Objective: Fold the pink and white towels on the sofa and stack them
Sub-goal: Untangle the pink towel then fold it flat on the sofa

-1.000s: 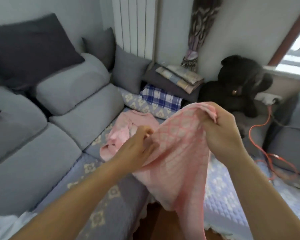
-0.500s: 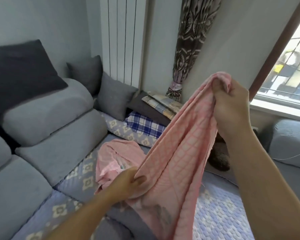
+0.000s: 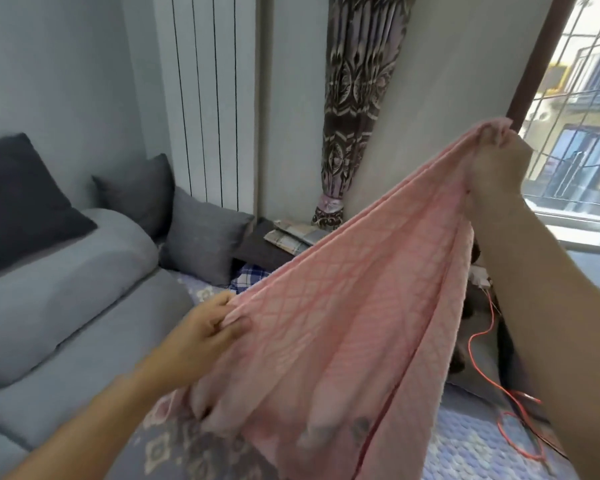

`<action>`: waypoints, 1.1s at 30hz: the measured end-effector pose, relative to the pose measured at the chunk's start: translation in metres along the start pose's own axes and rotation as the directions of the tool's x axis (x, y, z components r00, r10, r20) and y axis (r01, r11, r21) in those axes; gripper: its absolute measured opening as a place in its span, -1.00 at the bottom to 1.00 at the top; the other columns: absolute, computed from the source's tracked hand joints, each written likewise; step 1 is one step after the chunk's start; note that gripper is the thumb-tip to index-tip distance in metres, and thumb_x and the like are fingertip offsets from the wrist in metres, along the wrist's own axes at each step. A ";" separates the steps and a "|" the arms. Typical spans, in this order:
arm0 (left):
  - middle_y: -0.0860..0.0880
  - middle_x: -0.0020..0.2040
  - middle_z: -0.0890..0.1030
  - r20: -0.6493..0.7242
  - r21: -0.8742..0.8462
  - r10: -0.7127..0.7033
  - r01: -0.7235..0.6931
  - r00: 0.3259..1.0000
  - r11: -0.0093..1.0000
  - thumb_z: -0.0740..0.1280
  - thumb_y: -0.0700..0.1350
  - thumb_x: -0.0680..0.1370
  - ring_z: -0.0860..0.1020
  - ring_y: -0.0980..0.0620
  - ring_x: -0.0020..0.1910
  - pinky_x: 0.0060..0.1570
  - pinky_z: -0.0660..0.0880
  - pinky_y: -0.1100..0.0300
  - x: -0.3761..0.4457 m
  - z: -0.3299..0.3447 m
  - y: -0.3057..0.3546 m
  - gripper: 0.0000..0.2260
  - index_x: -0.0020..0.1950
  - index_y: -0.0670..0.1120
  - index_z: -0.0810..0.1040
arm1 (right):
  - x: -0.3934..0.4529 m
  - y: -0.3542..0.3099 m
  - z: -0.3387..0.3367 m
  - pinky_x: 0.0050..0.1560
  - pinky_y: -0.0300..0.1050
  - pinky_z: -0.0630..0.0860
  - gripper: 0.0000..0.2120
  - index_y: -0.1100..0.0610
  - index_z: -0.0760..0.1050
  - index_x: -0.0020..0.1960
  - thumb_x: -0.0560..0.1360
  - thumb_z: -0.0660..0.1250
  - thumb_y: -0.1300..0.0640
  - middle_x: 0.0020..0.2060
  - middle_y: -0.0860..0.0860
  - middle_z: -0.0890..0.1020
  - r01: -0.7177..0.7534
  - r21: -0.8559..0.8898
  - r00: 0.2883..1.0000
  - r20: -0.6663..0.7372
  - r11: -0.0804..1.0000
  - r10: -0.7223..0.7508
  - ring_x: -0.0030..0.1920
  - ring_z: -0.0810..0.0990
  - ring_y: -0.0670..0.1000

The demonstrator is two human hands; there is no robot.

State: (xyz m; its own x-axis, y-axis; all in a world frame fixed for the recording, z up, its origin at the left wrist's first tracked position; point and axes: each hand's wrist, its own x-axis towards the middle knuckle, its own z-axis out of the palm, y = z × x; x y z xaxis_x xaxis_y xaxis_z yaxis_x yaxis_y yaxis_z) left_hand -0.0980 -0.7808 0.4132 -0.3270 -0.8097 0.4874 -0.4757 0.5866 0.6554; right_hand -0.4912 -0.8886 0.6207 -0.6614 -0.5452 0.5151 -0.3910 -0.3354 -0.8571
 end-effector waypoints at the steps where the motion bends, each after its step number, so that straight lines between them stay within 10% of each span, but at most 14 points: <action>1: 0.13 -0.18 0.54 0.033 -0.082 -0.030 0.033 0.999 0.996 0.31 0.05 0.64 0.53 0.13 -0.19 -0.12 0.46 0.23 0.005 -0.007 0.000 -0.72 -0.25 0.02 0.52 | 0.004 0.004 0.005 -0.15 -0.21 0.34 -0.68 0.03 0.44 -0.27 0.65 0.20 0.03 -0.31 -0.10 0.47 -0.014 -0.045 1.000 0.004 0.999 0.015 -0.24 0.46 -0.05; 6: -0.15 -0.01 0.70 0.223 -0.419 -0.302 0.370 0.927 0.829 0.43 -0.14 0.53 0.65 -0.05 -0.06 -0.07 0.60 0.10 0.030 -0.017 -0.007 -0.73 0.21 0.03 0.55 | 0.030 0.017 0.034 -0.16 -0.15 0.36 -0.63 0.03 0.37 -0.34 0.64 0.22 0.03 -0.37 -0.13 0.43 -0.117 -0.020 0.993 -0.004 0.993 0.117 -0.16 0.46 0.00; 10: 0.11 -0.26 0.51 0.217 -0.057 -0.281 0.300 0.935 0.952 0.36 0.14 0.57 0.46 0.13 -0.26 -0.20 0.43 0.12 0.056 -0.009 -0.007 -0.75 -0.13 -0.02 0.57 | 0.063 0.007 0.053 -0.17 -0.15 0.41 -0.73 0.03 0.49 -0.25 0.61 0.24 0.03 -0.36 -0.16 0.47 -0.096 0.146 0.995 0.003 0.985 0.096 -0.23 0.48 -0.07; 14: 0.09 -0.36 0.35 -0.175 0.079 -0.173 0.189 0.969 0.979 0.29 0.15 0.60 0.31 0.17 -0.36 -0.31 0.29 0.20 0.076 0.030 0.000 -0.66 -0.28 -0.01 0.40 | 0.103 0.003 0.061 -0.20 -0.23 0.49 -0.74 0.03 0.47 -0.26 0.60 0.22 0.09 -0.32 -0.12 0.53 -0.069 0.332 0.997 0.000 0.941 0.073 -0.26 0.52 -0.12; 19: 0.05 -0.28 0.49 -0.161 -0.229 -0.418 0.379 0.894 0.897 0.28 -0.21 0.65 0.45 0.12 -0.25 -0.19 0.38 0.17 0.094 0.098 0.024 -0.84 -0.11 -0.20 0.56 | 0.106 0.034 0.054 -0.36 -0.16 0.43 -0.78 0.12 0.56 -0.26 0.37 0.16 0.31 -0.39 0.06 0.54 -0.244 0.485 0.951 0.291 0.839 0.109 -0.45 0.49 0.00; 22: -0.10 -0.23 0.50 -0.107 -0.242 -0.369 0.336 0.923 0.910 0.30 -0.12 0.61 0.46 0.11 -0.22 -0.15 0.39 0.14 0.106 0.128 0.042 -0.83 -0.05 -0.21 0.57 | 0.043 0.057 0.048 -0.39 -0.31 0.42 -0.74 0.03 0.67 -0.06 0.35 0.25 0.15 -0.15 0.06 0.68 -0.151 0.223 0.670 0.739 0.963 -0.066 -0.41 0.51 -0.19; 26: 0.21 -0.25 0.52 -0.059 -0.088 -0.280 0.274 0.958 0.958 0.35 -0.22 0.59 0.47 0.30 -0.26 -0.19 0.36 0.37 0.123 0.162 0.060 -0.89 -0.09 -0.08 0.63 | -0.054 0.119 0.031 0.00 -0.42 0.48 -0.55 -0.26 0.46 0.33 0.46 0.41 -0.06 0.24 -0.16 0.62 0.310 0.082 -0.166 0.986 0.947 -0.031 -0.02 0.59 -0.33; 33: 0.08 -0.08 0.66 -0.315 -0.148 -0.391 0.362 0.865 0.920 0.47 -0.13 0.53 0.62 0.08 -0.04 0.04 0.55 0.11 0.098 0.219 0.061 -0.89 0.04 -0.02 0.64 | -0.068 0.183 0.012 -0.08 -0.04 0.54 -0.91 0.01 0.66 -0.09 0.51 0.42 0.01 -0.24 -0.09 0.68 0.494 0.174 -0.152 0.982 0.852 -0.113 -0.17 0.61 -0.07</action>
State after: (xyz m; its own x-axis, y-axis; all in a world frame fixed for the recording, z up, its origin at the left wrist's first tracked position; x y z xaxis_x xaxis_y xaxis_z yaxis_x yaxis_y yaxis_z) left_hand -0.3380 -0.8286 0.3744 0.1607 -0.9240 0.3471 -0.4355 0.2492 0.8650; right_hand -0.5100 -0.9215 0.4289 0.7730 -0.6338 0.0268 -0.5485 -0.6890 -0.4738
